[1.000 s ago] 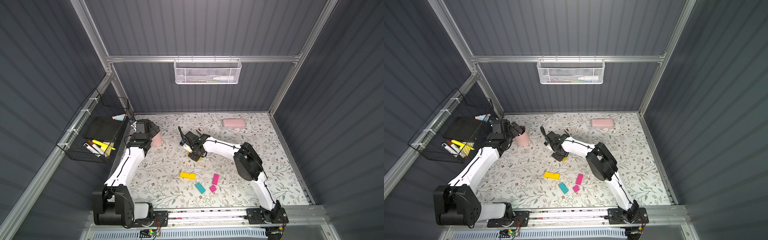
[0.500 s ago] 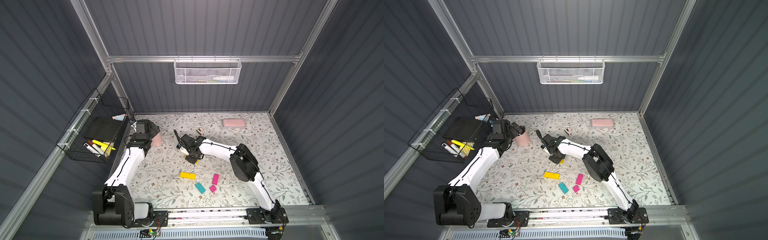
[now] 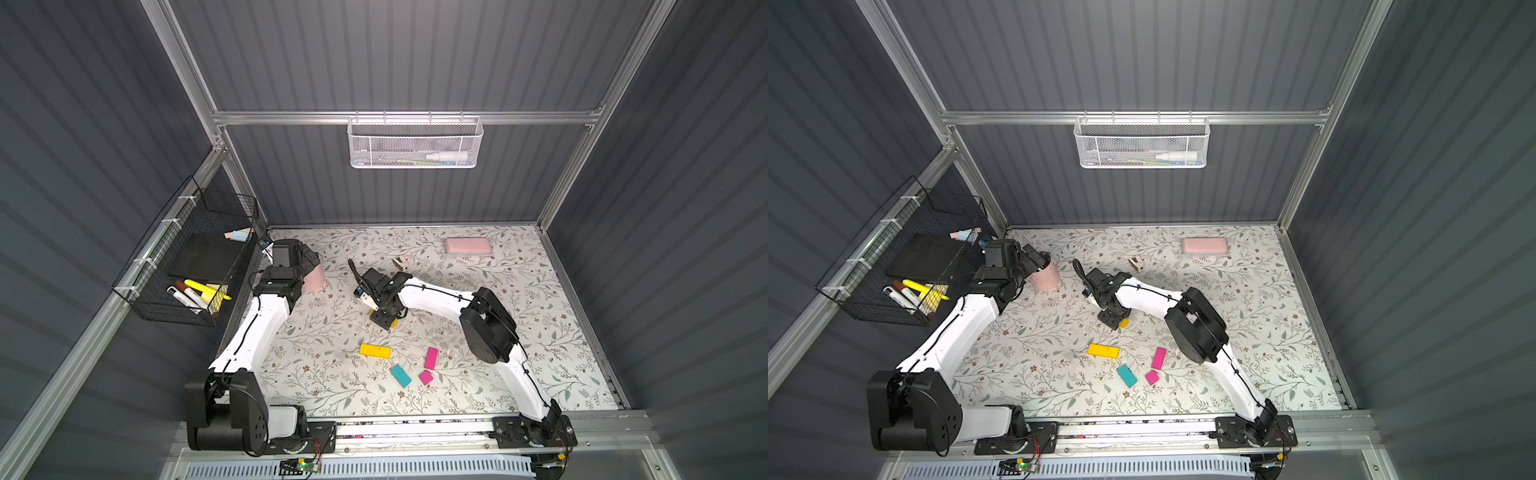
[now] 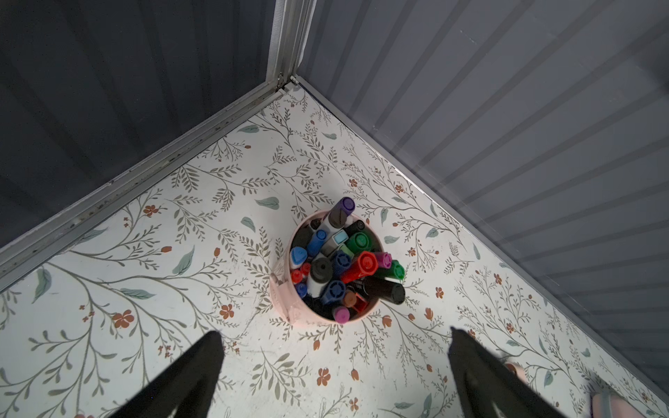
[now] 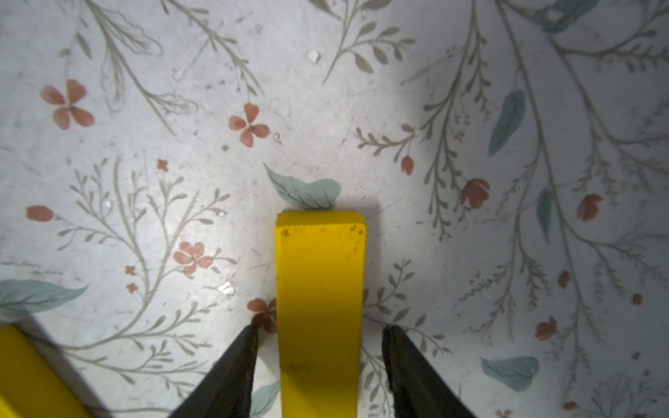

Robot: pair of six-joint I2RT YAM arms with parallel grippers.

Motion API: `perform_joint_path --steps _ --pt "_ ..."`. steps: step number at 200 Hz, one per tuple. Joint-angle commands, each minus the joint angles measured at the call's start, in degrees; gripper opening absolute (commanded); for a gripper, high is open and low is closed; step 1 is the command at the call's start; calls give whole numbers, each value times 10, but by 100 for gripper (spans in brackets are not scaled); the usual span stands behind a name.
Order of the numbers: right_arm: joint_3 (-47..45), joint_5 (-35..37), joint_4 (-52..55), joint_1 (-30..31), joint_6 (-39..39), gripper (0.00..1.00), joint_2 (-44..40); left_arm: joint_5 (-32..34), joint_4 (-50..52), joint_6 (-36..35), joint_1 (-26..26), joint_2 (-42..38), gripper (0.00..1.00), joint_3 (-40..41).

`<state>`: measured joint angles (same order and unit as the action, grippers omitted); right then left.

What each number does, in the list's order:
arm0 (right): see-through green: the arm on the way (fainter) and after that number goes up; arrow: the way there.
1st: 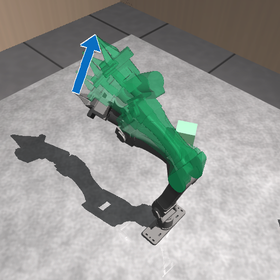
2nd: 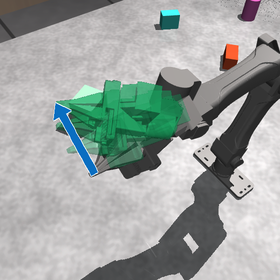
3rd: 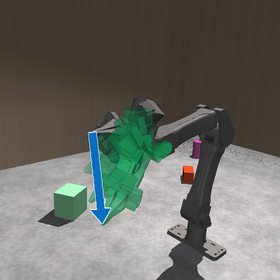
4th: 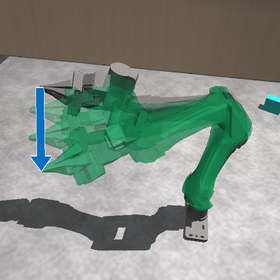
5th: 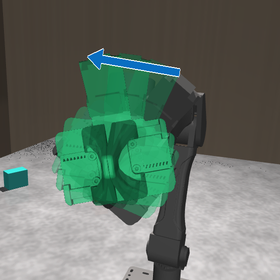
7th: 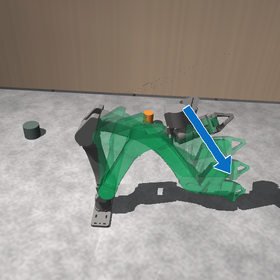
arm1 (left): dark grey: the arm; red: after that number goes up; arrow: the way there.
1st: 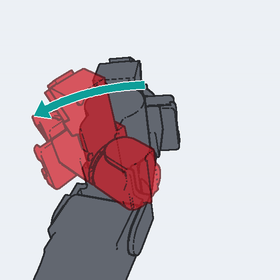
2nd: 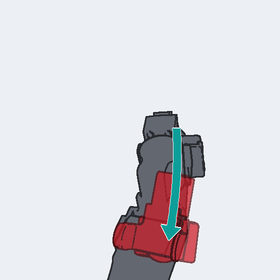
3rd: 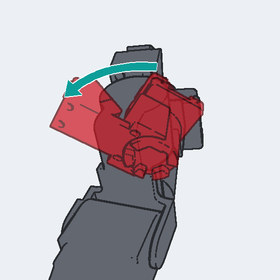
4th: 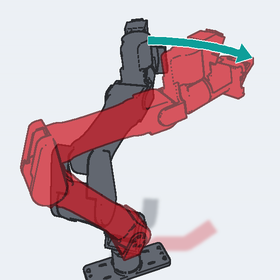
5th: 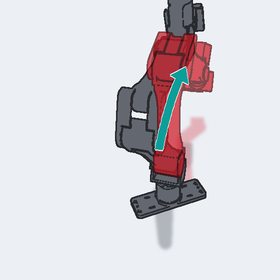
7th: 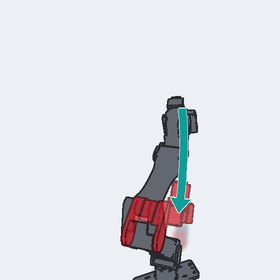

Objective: Assemble the letter v with building blocks
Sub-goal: Place the building block at the center of the board.

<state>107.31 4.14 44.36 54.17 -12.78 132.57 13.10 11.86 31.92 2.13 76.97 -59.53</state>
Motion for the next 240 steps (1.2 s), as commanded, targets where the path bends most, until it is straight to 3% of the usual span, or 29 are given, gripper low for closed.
perform_joint_path --steps 1,35,79,117,185,240 --pt "4 1 21 4 4 62 -20 9 7 0 -2 -17 100 5" --pt "-7 37 28 -1 19 72 -64 10 8 -2 -2 -17 99 5" --pt "-68 8 2 -17 27 83 -125 6 5 -1 -2 -14 100 6" --pt "-53 -31 2 -28 33 83 -90 5 5 -1 -2 -13 99 7" --pt "-30 -30 6 -28 36 86 -44 7 6 -1 -2 -11 100 8" --pt "-24 -37 0 -24 43 81 -30 8 5 -1 -2 -10 99 8"
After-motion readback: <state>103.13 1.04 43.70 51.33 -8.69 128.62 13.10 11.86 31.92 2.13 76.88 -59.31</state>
